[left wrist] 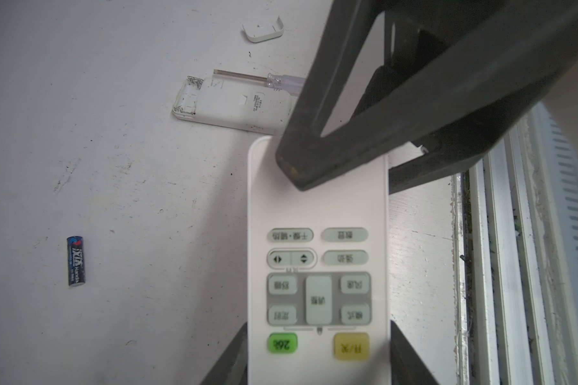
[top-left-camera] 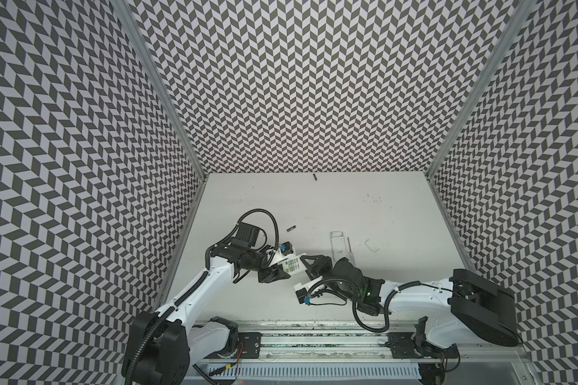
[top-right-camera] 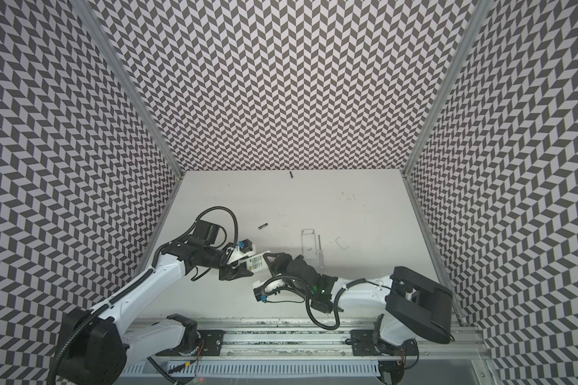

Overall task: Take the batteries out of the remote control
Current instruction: 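Lift the button remote with the left gripper toward the right gripper, which grasps its end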

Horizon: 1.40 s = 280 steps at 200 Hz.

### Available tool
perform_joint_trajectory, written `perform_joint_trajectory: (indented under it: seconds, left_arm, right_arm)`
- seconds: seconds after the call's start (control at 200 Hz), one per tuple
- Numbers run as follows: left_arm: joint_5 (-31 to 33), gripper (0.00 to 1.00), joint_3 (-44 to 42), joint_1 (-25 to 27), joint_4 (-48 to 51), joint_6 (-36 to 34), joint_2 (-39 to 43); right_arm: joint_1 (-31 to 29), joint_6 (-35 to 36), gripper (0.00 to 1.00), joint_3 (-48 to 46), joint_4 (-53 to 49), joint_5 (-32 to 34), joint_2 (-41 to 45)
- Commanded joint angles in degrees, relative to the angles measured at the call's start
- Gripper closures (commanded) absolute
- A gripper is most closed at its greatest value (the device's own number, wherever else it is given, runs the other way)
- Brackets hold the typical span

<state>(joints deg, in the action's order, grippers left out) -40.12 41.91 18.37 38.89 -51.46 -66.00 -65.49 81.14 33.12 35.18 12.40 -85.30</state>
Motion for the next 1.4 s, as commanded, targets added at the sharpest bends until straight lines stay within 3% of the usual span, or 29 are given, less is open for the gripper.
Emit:
perform_joint_trajectory:
  seconds: [0.0,0.105,0.215,0.245,0.391,0.486,0.711,0.866,0.972,1.117,1.222,1.397]
  left_arm:
    - [-0.5,0.89,-0.8,0.6,-1.0,-0.7,0.5]
    - [0.4,0.75,-1.0,0.8,-1.2,-0.5,0.2]
    - [1.6,0.51,-0.7,0.8,-1.6,-0.2,0.2]
    - [2.0,0.44,-0.6,0.8,-1.8,-0.2,0.3]
    - [3.7,0.29,0.4,0.7,-0.2,-1.6,0.3]
    - [3.8,0.01,0.1,0.4,-0.3,-2.2,1.4]
    - [0.6,0.01,0.5,-2.9,1.0,-3.6,4.9]
    - [0.4,0.01,3.3,-3.6,2.9,-4.3,5.5]
    - [-3.0,0.01,4.2,-4.3,4.1,-5.3,5.8]
    - [-4.8,0.01,3.6,-5.6,4.5,-6.5,6.0]
    - [-6.3,0.03,3.4,-5.7,4.6,-6.8,5.6]
    - [-10.8,0.10,4.1,-6.1,6.2,-8.0,4.9]
  right_arm:
    - [-0.8,0.5,0.70,1.1,4.0,0.4,-0.7]
    - [-1.0,0.7,0.85,1.7,2.9,0.6,-1.4]
    - [-1.3,-0.9,0.98,1.6,1.4,0.5,-0.1]
    - [-1.2,-1.3,1.00,1.1,1.5,0.2,0.2]
    - [-1.2,-5.3,1.00,2.0,-2.2,-0.7,0.9]
    - [-0.6,-10.2,1.00,1.9,-4.6,-4.3,2.2]
    - [1.1,-25.5,1.00,3.1,-9.6,-7.4,3.8]
    - [5.3,-42.6,1.00,4.9,-13.8,-19.2,5.7]
    - [8.1,-50.2,1.00,7.0,-17.7,-24.2,5.5]
    - [13.8,-58.5,1.00,6.8,-16.1,-38.3,6.0]
    - [15.2,-60.7,1.00,6.2,-14.7,-44.9,6.1]
    - [15.5,-58.6,1.00,8.7,-18.8,-50.0,1.3]
